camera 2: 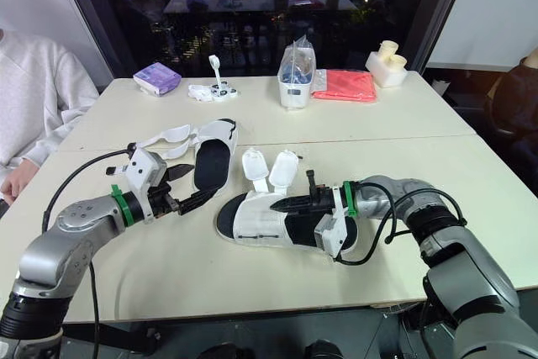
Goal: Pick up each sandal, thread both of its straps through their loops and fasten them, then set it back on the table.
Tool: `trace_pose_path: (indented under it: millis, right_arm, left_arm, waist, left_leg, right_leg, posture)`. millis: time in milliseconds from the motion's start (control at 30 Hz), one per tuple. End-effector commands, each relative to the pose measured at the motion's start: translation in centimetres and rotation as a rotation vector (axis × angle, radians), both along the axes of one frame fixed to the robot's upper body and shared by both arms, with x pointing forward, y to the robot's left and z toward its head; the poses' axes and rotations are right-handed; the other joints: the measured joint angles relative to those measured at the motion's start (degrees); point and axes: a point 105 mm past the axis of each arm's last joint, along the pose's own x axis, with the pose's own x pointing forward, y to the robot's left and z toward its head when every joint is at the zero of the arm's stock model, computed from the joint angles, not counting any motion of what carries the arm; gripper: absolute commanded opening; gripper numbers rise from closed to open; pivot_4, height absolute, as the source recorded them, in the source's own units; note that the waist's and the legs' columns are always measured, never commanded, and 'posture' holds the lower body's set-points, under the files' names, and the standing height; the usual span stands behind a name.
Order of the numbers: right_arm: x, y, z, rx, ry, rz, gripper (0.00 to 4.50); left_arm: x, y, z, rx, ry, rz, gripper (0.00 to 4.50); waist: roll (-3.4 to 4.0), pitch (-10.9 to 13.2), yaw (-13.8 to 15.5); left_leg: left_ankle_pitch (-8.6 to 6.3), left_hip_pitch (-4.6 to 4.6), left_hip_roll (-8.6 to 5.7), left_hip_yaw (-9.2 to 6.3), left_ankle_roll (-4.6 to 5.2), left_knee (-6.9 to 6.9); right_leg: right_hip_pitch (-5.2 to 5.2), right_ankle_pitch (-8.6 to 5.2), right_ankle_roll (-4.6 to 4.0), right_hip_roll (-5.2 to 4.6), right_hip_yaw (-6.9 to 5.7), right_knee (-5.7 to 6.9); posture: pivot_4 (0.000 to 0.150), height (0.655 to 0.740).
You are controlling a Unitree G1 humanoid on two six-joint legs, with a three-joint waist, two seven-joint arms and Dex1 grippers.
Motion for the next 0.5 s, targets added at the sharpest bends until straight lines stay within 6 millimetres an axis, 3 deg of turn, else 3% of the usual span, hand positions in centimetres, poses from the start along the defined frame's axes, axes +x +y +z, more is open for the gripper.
trace_pose_path:
  millis: [33, 167, 367, 500]
  right_arm:
    - [-0.1, 0.5, 0.8, 0.03, -0.032, 0.036, 0.05]
    - [0.4, 0.4, 0.2, 0.01, -0.015, 0.004, 1.35]
    - [1.6, -1.9, 0.3, -0.018, 0.09, -0.148, 4.38]
    - [1.2, -3.2, 1.1, -0.023, 0.261, -0.271, 4.45]
  left_arm:
    - [-0.4, -0.4, 0.8, 0.021, -0.036, -0.041, 4.5]
    - [-0.6, -0.6, 0.6, 0.027, -0.024, -0.061, 4.5]
    - [-1.0, -1.1, 0.0, 0.088, -0.026, -0.136, 4.5]
    - [-1.2, -1.0, -0.6, 0.133, -0.018, -0.184, 4.5]
  waist:
    - [0.0, 0.0, -0.07]
    - [0.0, 0.0, -0.06]
    - [-0.01, 0.01, 0.01]
    - [-0.01, 0.01, 0.29]
  left_leg:
    - [0.0, 0.0, 0.0, 0.0, 0.0, -0.01]
    - [0.0, 0.0, 0.01, 0.0, 0.0, -0.03]
    - [0.0, 0.0, 0.0, -0.01, 0.01, -0.02]
    - [0.0, 0.02, 0.01, -0.05, 0.01, -0.02]
  right_leg:
    - [-0.01, -0.02, -0.03, 0.0, 0.01, 0.01]
    - [-0.01, -0.05, -0.07, 0.01, 0.0, 0.02]
    - [0.03, -0.05, -0.07, 0.0, -0.01, 0.01]
    - [0.06, -0.05, -0.08, 0.0, -0.05, 0.0]
  posture:
    - [0.15, 0.74]
    - [0.15, 0.74]
    - [0.15, 0.74]
    - [0.15, 0.74]
